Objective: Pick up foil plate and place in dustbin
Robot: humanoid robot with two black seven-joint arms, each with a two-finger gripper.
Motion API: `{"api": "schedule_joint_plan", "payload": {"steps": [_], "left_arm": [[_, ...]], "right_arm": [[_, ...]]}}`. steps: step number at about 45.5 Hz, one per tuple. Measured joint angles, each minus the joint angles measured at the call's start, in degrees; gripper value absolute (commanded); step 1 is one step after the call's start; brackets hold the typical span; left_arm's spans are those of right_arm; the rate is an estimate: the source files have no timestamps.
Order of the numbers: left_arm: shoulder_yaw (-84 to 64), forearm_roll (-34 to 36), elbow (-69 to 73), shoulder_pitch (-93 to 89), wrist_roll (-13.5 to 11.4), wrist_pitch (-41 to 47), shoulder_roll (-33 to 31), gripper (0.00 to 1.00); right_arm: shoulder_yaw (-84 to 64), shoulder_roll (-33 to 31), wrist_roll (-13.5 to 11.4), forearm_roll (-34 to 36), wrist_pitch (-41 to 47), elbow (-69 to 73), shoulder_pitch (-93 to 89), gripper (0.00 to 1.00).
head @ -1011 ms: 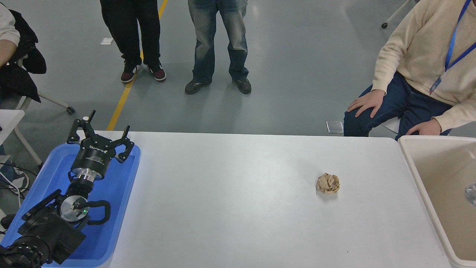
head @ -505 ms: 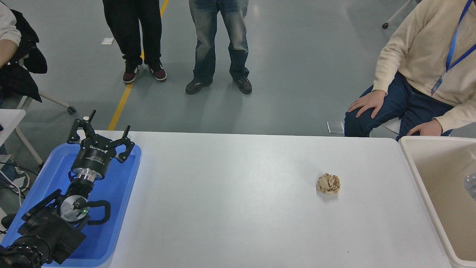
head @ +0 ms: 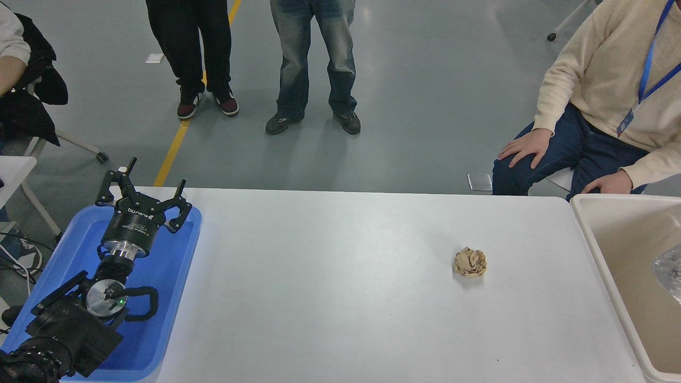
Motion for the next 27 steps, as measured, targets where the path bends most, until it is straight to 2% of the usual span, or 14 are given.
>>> {"api": "schedule_joint_plan", "payload": {"steps": [8,9,12,14,15,27], "left_arm": [[0.0,0.0,0.0,0.0,0.0,0.0,0.0,1.00],[0.0,0.0,0.0,0.0,0.0,0.0,0.0,1.00],[0.0,0.0,0.0,0.0,0.0,0.0,0.0,1.00],[0.0,0.0,0.0,0.0,0.0,0.0,0.0,1.00],[0.0,0.0,0.0,0.0,0.0,0.0,0.0,1.00],[0.0,0.0,0.0,0.0,0.0,0.0,0.0,1.00]], "right_arm": [[0.0,1.4,0.0,0.0,-1.5,-0.9,-0.6,0.00],[0.0,1.5,0.0,0.0,-1.6,-1.0,-0.6,0.04],[0.0,1.7,0.0,0.0,-2.1,-1.1,-0.7,0.49],[-0.1,1.9,0.0,0.0,-2.7,-1.2,-0.8,0.88],[-0.1,1.9,0.0,0.0,-3.2,-1.2,-0.8,1.00],[-0.3,2.2,0.2,0.0,-7.3,-1.0,-1.0,1.00]]}}
